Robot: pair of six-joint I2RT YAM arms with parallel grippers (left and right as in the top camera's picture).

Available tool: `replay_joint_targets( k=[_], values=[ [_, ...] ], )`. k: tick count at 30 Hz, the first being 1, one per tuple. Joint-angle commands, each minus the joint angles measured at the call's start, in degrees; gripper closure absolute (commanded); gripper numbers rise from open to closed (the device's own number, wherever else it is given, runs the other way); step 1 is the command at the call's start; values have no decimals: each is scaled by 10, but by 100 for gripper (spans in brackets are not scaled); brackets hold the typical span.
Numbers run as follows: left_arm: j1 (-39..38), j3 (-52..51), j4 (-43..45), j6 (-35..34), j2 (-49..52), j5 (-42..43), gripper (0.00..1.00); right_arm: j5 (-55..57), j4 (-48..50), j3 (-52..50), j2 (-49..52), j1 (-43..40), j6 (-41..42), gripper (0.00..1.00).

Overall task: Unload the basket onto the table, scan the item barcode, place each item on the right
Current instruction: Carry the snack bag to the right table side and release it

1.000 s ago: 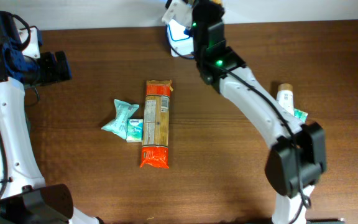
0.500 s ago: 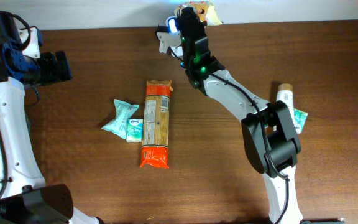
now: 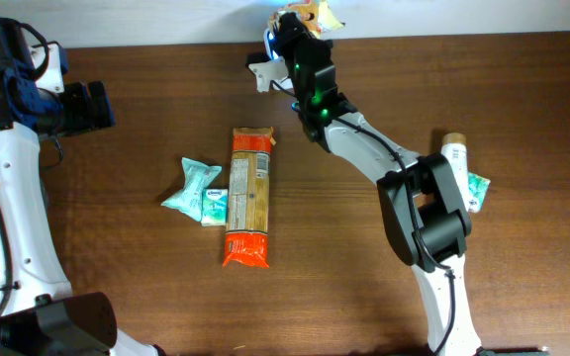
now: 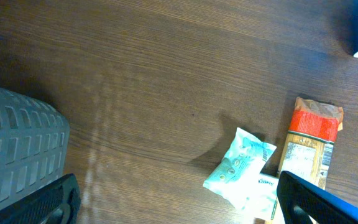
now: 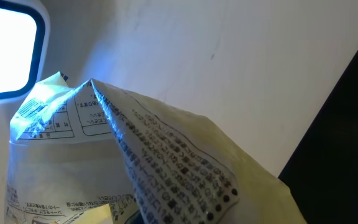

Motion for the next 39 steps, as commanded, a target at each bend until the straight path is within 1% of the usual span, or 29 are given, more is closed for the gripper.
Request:
replay_joint_targets(
  k=[1, 14, 15, 17, 19, 21, 23, 25, 26, 27, 28, 29, 31, 33, 34, 37, 38, 39],
  values=[
    [2, 3, -1, 5, -3, 0, 1, -5, 13, 12, -5, -7, -4, 96],
    [1, 3, -1, 5, -3, 0, 1, -2, 22, 12, -5, 1, 3, 96],
    [2, 3, -1, 5, -3, 0, 1, 1, 22, 12, -5, 8, 29, 96],
    [2, 3, -1, 5, -3, 0, 1, 16, 21, 12, -14, 19, 125, 96],
    [2, 3, -1, 5, -3, 0, 1, 30, 21, 12, -31, 28, 189, 96],
    [1, 3, -1, 5, -3, 0, 1, 42, -2, 12, -63, 35, 284, 96],
    [2, 3, -1, 5, -3, 0, 1, 65, -82, 12, -109, 44, 372, 96],
    [1, 3, -1, 5, -3, 0, 1, 70, -205, 12, -160, 49, 503, 96],
    [1, 3, -1, 5, -3, 0, 1, 70, -274, 12, -191, 50, 604, 96],
    [1, 3, -1, 5, -3, 0, 1, 68, -352, 12, -231, 49, 763, 96],
    [1, 3, -1, 5, -3, 0, 1, 60, -407, 12, -258, 46, 878, 96],
    [1, 3, -1, 5, -3, 0, 1, 46, -458, 12, -281, 42, 966, 96],
    [2, 3, -1, 5, -3, 0, 1, -12, -575, 12, -333, 28, 1106, 96],
    [1, 3, -1, 5, -3, 0, 1, -90, -686, 12, -384, -7, 1174, 96],
    [2, 3, -1, 5, -3, 0, 1, -116, -726, 12, -399, -27, 1186, 96],
    [1, 3, -1, 5, -3, 0, 1, -227, -871, 12, -421, -144, 1186, 96],
    [2, 3, -1, 5, -3, 0, 1, -252, -911, 7, -415, -196, 1186, 96],
    [1, 3, -1, 5, -3, 0, 1, -264, -930, 2, -409, -231, 1186, 96]
  ],
)
